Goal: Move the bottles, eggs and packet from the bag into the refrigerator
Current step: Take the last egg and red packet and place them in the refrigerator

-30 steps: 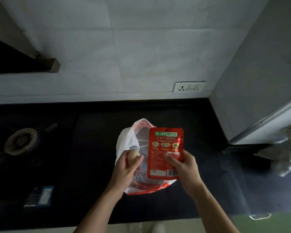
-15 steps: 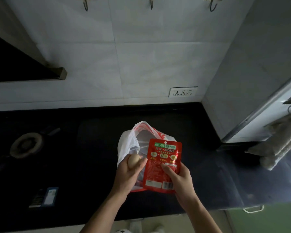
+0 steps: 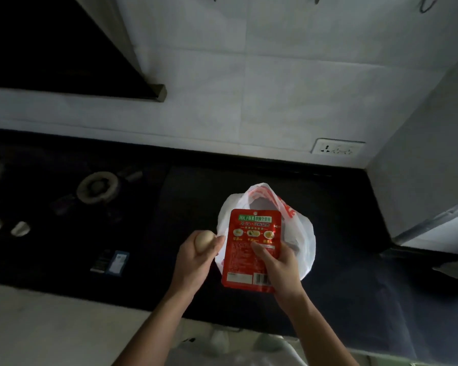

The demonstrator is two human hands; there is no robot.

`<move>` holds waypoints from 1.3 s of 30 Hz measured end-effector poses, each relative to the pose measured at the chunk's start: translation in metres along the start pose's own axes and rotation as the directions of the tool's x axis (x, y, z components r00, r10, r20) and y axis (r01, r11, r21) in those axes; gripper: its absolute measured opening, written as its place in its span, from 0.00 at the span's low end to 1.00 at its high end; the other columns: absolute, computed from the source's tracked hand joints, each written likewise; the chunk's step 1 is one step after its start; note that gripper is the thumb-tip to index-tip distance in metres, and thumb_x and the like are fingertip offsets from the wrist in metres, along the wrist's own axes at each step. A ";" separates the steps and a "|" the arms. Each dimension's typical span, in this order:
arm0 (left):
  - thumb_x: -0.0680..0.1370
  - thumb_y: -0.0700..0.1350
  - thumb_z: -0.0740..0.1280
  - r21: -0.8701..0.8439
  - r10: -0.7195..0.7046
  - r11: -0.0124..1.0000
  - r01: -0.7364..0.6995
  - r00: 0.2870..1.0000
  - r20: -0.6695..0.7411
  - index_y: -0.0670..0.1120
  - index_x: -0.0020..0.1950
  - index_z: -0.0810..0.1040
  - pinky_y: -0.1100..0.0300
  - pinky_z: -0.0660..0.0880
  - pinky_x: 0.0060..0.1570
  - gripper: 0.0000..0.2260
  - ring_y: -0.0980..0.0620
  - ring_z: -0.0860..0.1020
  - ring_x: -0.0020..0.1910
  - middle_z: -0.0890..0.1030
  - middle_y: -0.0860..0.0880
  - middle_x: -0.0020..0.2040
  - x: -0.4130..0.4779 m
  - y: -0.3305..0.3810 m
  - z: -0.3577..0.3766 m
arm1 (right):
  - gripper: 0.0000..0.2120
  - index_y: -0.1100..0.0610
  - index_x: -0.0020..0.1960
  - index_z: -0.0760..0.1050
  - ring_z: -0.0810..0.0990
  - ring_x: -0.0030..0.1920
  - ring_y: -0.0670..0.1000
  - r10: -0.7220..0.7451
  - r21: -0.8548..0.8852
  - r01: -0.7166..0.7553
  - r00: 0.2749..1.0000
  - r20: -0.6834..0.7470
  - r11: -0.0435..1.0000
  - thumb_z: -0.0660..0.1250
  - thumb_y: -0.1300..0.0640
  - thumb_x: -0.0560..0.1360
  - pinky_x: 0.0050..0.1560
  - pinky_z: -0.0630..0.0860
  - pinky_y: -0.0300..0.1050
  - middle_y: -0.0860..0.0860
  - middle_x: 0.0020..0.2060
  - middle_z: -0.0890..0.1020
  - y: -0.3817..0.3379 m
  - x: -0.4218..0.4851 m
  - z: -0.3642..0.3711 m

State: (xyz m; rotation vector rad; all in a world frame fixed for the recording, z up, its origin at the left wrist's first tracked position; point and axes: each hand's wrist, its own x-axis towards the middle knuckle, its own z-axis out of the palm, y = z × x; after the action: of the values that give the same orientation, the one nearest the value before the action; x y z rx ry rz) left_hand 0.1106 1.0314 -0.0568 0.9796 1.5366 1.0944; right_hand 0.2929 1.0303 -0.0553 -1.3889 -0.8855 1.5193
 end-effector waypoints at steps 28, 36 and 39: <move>0.75 0.54 0.71 -0.157 -0.189 0.977 0.145 0.243 -0.951 0.48 0.47 0.77 0.56 0.79 0.34 0.11 0.53 0.78 0.33 0.81 0.46 0.39 -0.310 -0.078 -0.082 | 0.08 0.47 0.54 0.79 0.87 0.44 0.49 0.313 -0.435 0.178 0.468 0.826 0.882 0.73 0.51 0.75 0.48 0.83 0.53 0.46 0.46 0.87 0.091 -0.135 0.143; 0.75 0.52 0.73 -0.301 -0.295 0.948 0.103 -0.065 -0.953 0.47 0.47 0.78 0.62 0.77 0.30 0.11 0.55 0.76 0.30 0.81 0.43 0.39 -0.400 -0.112 -0.115 | 0.06 0.47 0.53 0.78 0.87 0.43 0.47 0.356 -0.416 0.356 0.224 0.907 0.837 0.71 0.52 0.77 0.42 0.84 0.44 0.47 0.46 0.86 0.133 -0.215 0.209; 0.75 0.53 0.72 -0.336 -0.325 0.938 0.086 -0.122 -0.938 0.48 0.47 0.77 0.62 0.77 0.30 0.10 0.57 0.77 0.29 0.81 0.44 0.40 -0.421 -0.126 -0.141 | 0.07 0.49 0.55 0.78 0.87 0.45 0.49 0.380 -0.416 0.395 0.170 0.909 0.819 0.71 0.52 0.77 0.48 0.84 0.52 0.48 0.47 0.86 0.153 -0.241 0.239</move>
State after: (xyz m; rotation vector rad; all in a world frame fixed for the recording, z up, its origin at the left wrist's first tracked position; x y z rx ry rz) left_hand 0.0495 0.5741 -0.0545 -0.6544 2.5720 1.8251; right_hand 0.0347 0.7621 -0.0770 -0.4275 -2.3883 2.2616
